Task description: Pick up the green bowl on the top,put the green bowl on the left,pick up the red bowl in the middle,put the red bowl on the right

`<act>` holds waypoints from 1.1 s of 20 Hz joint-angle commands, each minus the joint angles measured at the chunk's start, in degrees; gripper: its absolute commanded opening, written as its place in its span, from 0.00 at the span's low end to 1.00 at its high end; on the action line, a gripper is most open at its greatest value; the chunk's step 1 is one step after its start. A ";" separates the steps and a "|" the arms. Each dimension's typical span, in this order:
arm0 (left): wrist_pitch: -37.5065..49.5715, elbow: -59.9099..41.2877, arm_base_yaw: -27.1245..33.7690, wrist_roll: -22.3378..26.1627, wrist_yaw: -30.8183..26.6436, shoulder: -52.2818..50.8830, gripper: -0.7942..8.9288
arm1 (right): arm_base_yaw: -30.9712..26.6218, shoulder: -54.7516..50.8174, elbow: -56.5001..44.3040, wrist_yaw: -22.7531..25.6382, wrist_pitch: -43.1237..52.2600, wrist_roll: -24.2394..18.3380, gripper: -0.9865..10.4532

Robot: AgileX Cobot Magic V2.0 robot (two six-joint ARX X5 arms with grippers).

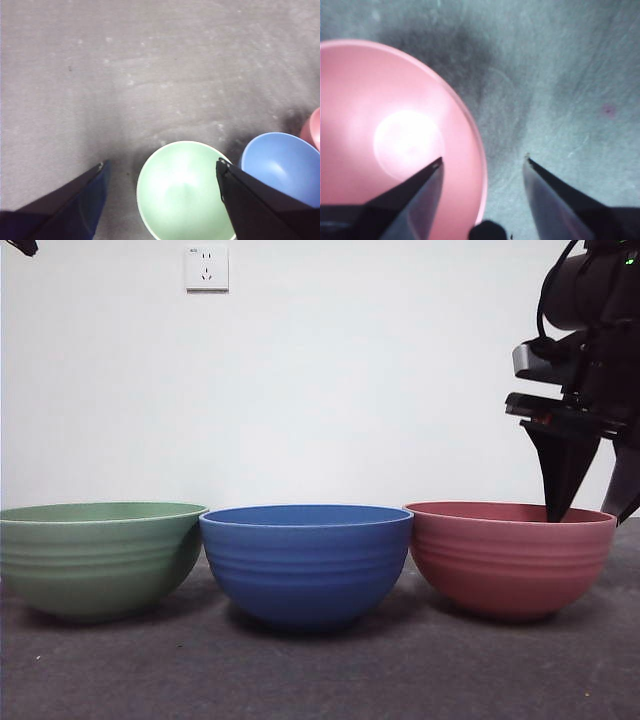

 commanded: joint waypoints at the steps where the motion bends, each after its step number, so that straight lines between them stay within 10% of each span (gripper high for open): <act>1: 0.13 -0.17 -0.04 -0.37 1.49 -0.04 0.44 | 1.29 -6.49 -0.44 -0.15 1.64 0.59 0.33; 4: 0.11 -0.17 -0.09 -0.13 4.28 -0.07 0.43 | 4.31 -17.46 -0.46 -0.11 5.62 0.61 0.30; 7: 0.15 -0.17 -0.17 0.96 8.66 -0.35 0.05 | 7.37 -28.65 -1.40 0.13 10.10 0.46 0.07; 16: 14.25 -22.67 -0.42 0.70 3.67 -24.20 0.07 | 7.98 -65.05 -28.04 4.63 28.15 5.27 0.09; 22: 3.52 -22.82 -0.42 -1.46 4.35 -24.50 0.08 | 7.96 -65.26 -28.04 9.97 28.02 5.46 0.09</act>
